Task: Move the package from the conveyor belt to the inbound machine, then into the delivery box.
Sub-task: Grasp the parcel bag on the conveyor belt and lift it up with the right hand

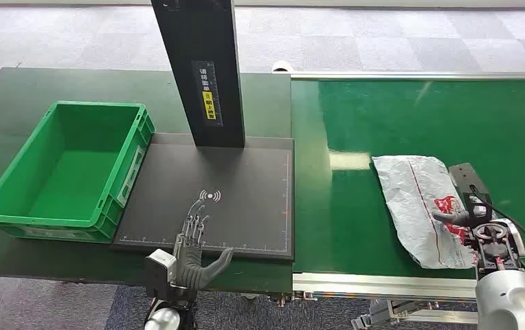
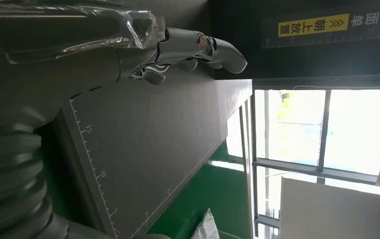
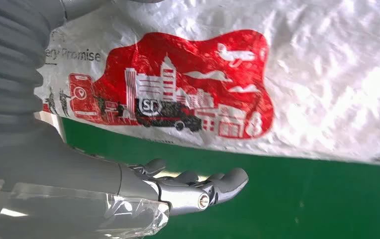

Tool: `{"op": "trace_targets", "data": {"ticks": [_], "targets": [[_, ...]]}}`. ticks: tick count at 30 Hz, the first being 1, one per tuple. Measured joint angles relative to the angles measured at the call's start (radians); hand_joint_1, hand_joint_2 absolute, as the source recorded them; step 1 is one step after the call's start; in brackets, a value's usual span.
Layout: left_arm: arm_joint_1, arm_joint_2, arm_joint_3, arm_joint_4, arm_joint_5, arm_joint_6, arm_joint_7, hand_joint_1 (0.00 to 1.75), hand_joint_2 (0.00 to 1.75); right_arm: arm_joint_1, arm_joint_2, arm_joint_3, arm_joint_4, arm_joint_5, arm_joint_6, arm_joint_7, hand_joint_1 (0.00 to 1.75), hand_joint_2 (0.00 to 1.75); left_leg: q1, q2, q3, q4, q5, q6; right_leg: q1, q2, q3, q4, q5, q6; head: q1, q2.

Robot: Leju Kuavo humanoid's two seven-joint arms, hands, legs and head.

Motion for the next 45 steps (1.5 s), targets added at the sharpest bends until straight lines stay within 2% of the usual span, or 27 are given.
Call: {"op": "trace_targets", "data": {"ticks": [4, 8, 9, 12, 13, 18, 28, 32, 35, 39, 41, 43, 45], "targets": [[-0.004, 0.0, 0.0, 0.007, 0.0, 0.0, 0.0, 0.0, 1.75, -0.002, 0.0, 0.012, 0.017, 0.01, 0.006, 0.012, 0.0, 1.75, 0.0, 0.0, 0.0, 0.0, 0.0, 0.0, 0.0, 0.0, 0.0, 0.0, 0.0, 0.0, 0.0, 0.0], [-0.006, 0.002, -0.001, 0.016, -0.001, 0.004, 0.0, 0.0, 1.75, -0.003, -0.002, 0.038, 0.031, 0.06, 0.053, 0.069, 0.0, 1.75, 0.0, 0.0, 0.0, 0.0, 0.0, 0.0, 0.0, 0.0, 0.0, 0.0, 0.0, 0.0, 0.0, 0.0], [-0.006, 0.003, -0.003, 0.018, -0.006, 0.008, 0.0, 0.0, 1.75, -0.002, -0.003, 0.046, 0.034, 0.076, 0.068, 0.085, 0.37, 1.75, 0.0, 0.0, 0.0, 0.0, 0.0, 0.0, 0.0, 0.0, 0.0, 0.0, 0.0, 0.0, 0.0, 0.0], [-0.013, 0.006, -0.012, 0.028, -0.018, 0.016, 0.0, 0.0, 1.75, -0.001, -0.009, 0.072, 0.041, 0.113, 0.106, 0.115, 1.68, 1.75, 0.0, 0.0, 0.0, 0.0, 0.0, 0.0, 0.0, 0.0, 0.0, 0.0, 0.0, 0.0, 0.0, 0.0], [-0.017, 0.006, -0.014, 0.032, -0.018, 0.017, 0.0, 0.0, 1.75, 0.0, -0.01, 0.079, 0.043, 0.119, 0.113, 0.115, 1.75, 1.75, 0.0, 0.0, 0.0, 0.0, 0.0, 0.0, 0.0, 0.0, 0.0, 0.0, 0.0, 0.0, 0.0, 0.0], [-0.019, 0.014, -0.019, 0.037, -0.013, 0.029, 0.0, 0.0, 1.75, -0.001, -0.008, 0.089, 0.047, 0.107, 0.082, 0.069, 1.75, 1.75, 0.0, 0.0, 0.0, 0.0, 0.0, 0.0, 0.0, 0.0, 0.0, 0.0, 0.0, 0.0, 0.0, 0.0], [-0.009, 0.024, -0.023, 0.026, -0.011, 0.033, 0.0, 0.0, 1.75, -0.004, -0.006, 0.089, 0.048, 0.1, 0.079, 0.058, 1.75, 1.75, 0.0, 0.0, 0.0, 0.0, 0.0, 0.0, 0.0, 0.0, 0.0, 0.0, 0.0, 0.0, 0.0, 0.0], [-0.007, 0.026, -0.023, 0.023, -0.006, 0.045, 0.0, 0.0, 1.75, -0.006, -0.002, 0.089, 0.048, 0.081, 0.07, 0.02, 1.75, 1.75, 0.0, 0.0, 0.0, 0.0, 0.0, 0.0, 0.0, 0.0, 0.0, 0.0, 0.0, 0.0, 0.0, 0.0], [0.003, 0.031, -0.022, 0.002, 0.001, 0.064, 0.0, 0.0, 1.75, -0.014, 0.014, 0.081, 0.045, 0.044, 0.046, -0.104, 1.75, 1.75, 0.0, 0.0, -0.001, 0.0, 0.0, 0.0, 0.0, 0.0, 0.0, 0.0, 0.0, 0.0, 0.0, 0.0], [0.037, 0.042, -0.009, -0.078, -0.004, 0.099, 0.0, 0.0, 1.75, -0.035, 0.075, 0.076, -0.012, -0.004, -0.05, -0.45, 1.75, 1.75, 0.001, 0.002, -0.001, 0.0, 0.001, 0.0, 0.001, 0.001, -0.001, 0.001, 0.001, 0.0, 0.0, 0.0], [0.056, 0.052, 0.004, -0.151, -0.02, 0.116, 0.0, 0.0, 1.75, -0.027, 0.126, 0.09, -0.112, -0.048, -0.089, -0.572, 1.75, 1.75, 0.002, 0.001, 0.0, 0.0, 0.001, 0.0, 0.002, 0.001, -0.001, 0.001, 0.0, 0.0, 0.0, 0.0], [0.067, 0.065, 0.021, -0.235, -0.038, 0.133, 0.0, 0.0, 1.75, 0.018, 0.178, 0.127, -0.278, -0.116, -0.102, -0.601, 1.75, 1.75, 0.003, -0.002, -0.001, 0.0, 0.001, 0.0, 0.003, -0.001, -0.001, 0.001, 0.0, -0.001, 0.0, 0.0], [0.069, 0.077, 0.04, -0.319, -0.051, 0.149, -0.001, 0.0, 1.75, 0.087, 0.218, 0.186, -0.472, -0.183, -0.106, -0.573, 1.75, 1.75, 0.004, -0.003, -0.001, 0.0, 0.001, 0.0, 0.004, -0.003, -0.001, 0.001, -0.001, -0.001, 0.0, 0.0]]}}
